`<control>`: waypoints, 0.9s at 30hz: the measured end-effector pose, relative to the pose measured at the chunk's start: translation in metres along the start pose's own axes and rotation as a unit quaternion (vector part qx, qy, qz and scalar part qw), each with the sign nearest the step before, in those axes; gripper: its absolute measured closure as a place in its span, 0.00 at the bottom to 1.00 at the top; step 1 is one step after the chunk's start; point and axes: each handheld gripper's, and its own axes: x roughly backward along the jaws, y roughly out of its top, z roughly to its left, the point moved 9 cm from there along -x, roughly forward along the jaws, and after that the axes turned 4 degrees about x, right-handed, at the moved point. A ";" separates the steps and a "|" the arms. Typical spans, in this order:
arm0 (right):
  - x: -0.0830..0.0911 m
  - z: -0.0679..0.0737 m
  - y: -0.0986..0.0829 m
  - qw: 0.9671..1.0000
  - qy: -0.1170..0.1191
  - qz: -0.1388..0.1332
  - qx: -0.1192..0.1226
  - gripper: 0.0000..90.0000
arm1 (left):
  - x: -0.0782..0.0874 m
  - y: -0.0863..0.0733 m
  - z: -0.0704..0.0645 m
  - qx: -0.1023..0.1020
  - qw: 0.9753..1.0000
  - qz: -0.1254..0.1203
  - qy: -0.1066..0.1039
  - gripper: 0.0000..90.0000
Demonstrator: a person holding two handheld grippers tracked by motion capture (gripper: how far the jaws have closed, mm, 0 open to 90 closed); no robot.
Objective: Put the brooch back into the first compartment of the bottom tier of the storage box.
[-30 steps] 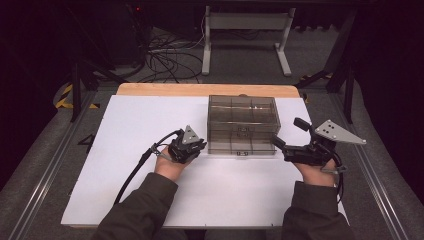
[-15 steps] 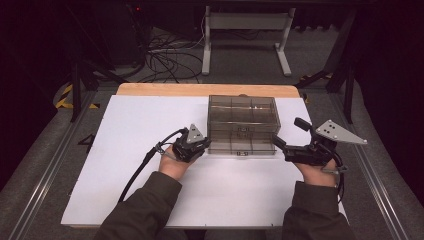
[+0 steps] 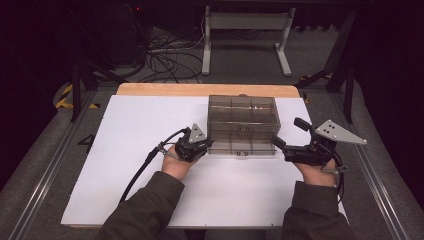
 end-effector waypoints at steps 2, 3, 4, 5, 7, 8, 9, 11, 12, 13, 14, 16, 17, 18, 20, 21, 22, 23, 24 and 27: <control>0.000 0.000 0.000 1.000 0.000 0.000 0.000 0.03 | -0.001 0.000 0.000 0.004 1.000 -0.002 -0.001 0.89; 0.000 0.000 0.000 1.000 0.000 0.000 0.000 0.03 | -0.001 0.001 -0.001 0.006 1.000 -0.004 -0.002 0.89; 0.000 0.000 0.000 1.000 0.000 0.000 0.000 0.03 | -0.002 0.001 -0.001 0.007 1.000 -0.005 -0.002 0.89; 0.000 0.000 0.000 1.000 -0.001 0.000 0.000 0.03 | -0.002 0.001 -0.001 0.007 1.000 -0.005 -0.003 0.89; 0.000 -0.001 0.000 1.000 -0.001 0.000 0.000 0.03 | -0.003 0.001 -0.001 0.008 1.000 -0.006 -0.005 0.89; 0.000 -0.001 0.000 1.000 0.000 0.000 0.000 0.03 | -0.004 0.001 -0.001 0.010 1.000 -0.006 -0.005 0.89; 0.000 -0.001 0.000 1.000 0.000 0.000 0.000 0.03 | -0.005 0.000 -0.002 0.012 1.000 -0.006 -0.007 0.89; 0.000 -0.001 0.000 1.000 -0.001 0.000 0.000 0.03 | -0.006 0.000 -0.002 0.014 1.000 -0.006 -0.009 0.89; 0.000 -0.001 0.000 1.000 0.000 0.000 -0.001 0.03 | -0.007 0.000 -0.002 0.015 1.000 -0.008 -0.010 0.89; 0.001 -0.001 0.000 1.000 0.000 0.000 -0.001 0.03 | -0.008 0.000 -0.003 0.017 1.000 -0.008 -0.011 0.89; 0.001 -0.001 0.000 1.000 0.000 0.000 -0.001 0.03 | -0.008 0.000 -0.003 0.018 1.000 -0.009 -0.011 0.89; 0.001 -0.001 0.000 1.000 -0.001 0.000 -0.001 0.03 | -0.009 0.000 -0.003 0.020 1.000 -0.010 -0.012 0.89; 0.001 -0.001 0.000 1.000 0.000 -0.001 -0.003 0.03 | -0.009 0.001 -0.003 0.022 1.000 -0.012 -0.012 0.89; 0.001 -0.001 0.000 1.000 0.000 -0.001 -0.003 0.03 | -0.009 0.001 -0.002 0.023 1.000 -0.012 -0.012 0.89; 0.001 -0.001 0.000 1.000 0.000 -0.001 -0.003 0.03 | -0.010 0.001 -0.002 0.026 0.999 -0.014 -0.014 0.88; 0.001 -0.001 0.000 1.000 0.000 -0.001 -0.003 0.03 | -0.010 0.001 -0.002 0.027 0.999 -0.014 -0.015 0.88; 0.001 -0.001 0.000 1.000 0.000 -0.001 -0.003 0.03 | -0.011 0.001 -0.002 0.027 0.999 -0.015 -0.016 0.88; 0.001 -0.001 0.000 1.000 0.000 -0.001 -0.003 0.03 | -0.011 0.001 -0.003 0.030 0.999 -0.016 -0.018 0.88; 0.001 -0.001 0.000 1.000 0.000 -0.001 -0.004 0.03 | -0.012 0.001 -0.003 0.033 0.999 -0.016 -0.021 0.88; 0.002 -0.002 0.000 1.000 -0.001 -0.002 -0.003 0.03 | -0.014 0.000 -0.004 0.039 0.999 -0.017 -0.026 0.88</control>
